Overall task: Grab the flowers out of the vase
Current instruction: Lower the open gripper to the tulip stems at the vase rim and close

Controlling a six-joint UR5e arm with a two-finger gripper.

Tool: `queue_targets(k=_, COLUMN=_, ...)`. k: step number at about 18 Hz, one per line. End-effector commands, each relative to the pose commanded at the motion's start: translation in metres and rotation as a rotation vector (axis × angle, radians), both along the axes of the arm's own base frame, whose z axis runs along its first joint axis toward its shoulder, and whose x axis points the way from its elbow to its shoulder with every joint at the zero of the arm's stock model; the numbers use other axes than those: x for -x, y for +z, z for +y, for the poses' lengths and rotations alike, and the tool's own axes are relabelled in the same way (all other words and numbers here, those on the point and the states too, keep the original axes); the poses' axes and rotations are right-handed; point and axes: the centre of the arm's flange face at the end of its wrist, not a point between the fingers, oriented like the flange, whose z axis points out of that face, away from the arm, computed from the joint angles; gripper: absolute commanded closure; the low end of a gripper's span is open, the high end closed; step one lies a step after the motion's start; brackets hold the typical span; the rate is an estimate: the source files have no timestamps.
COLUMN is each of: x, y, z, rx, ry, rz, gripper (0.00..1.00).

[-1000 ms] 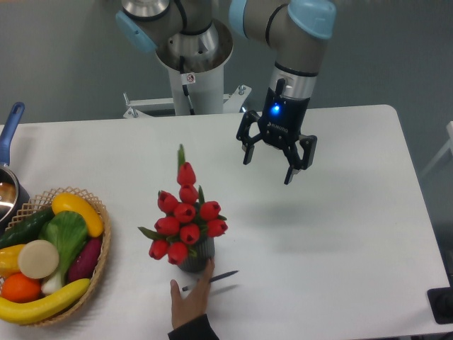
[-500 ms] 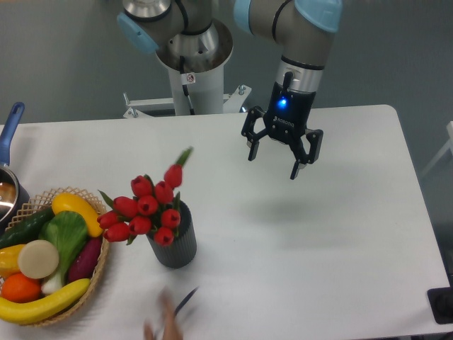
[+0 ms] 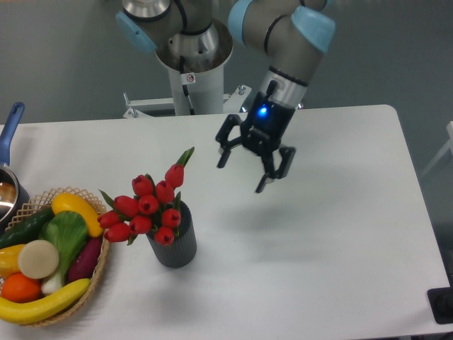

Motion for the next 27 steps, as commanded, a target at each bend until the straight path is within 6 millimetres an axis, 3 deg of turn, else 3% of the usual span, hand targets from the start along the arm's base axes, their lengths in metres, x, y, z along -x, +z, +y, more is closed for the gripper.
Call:
queue_targets(k=4, x=-0.014, y=-0.009, z=0.020, rx=-0.040, ry=-0.054, rz=-0.044, gripper=0.00)
queue_targets(k=10, x=-0.014, y=-0.018, z=0.040, rx=-0.139, ry=-0.098, rz=-0.097, gripper=0.00)
queue_targets(k=27, x=-0.035, y=-0.038, z=0.069, rx=-0.123, ry=-0.161, rz=-0.144, gripper=0.00)
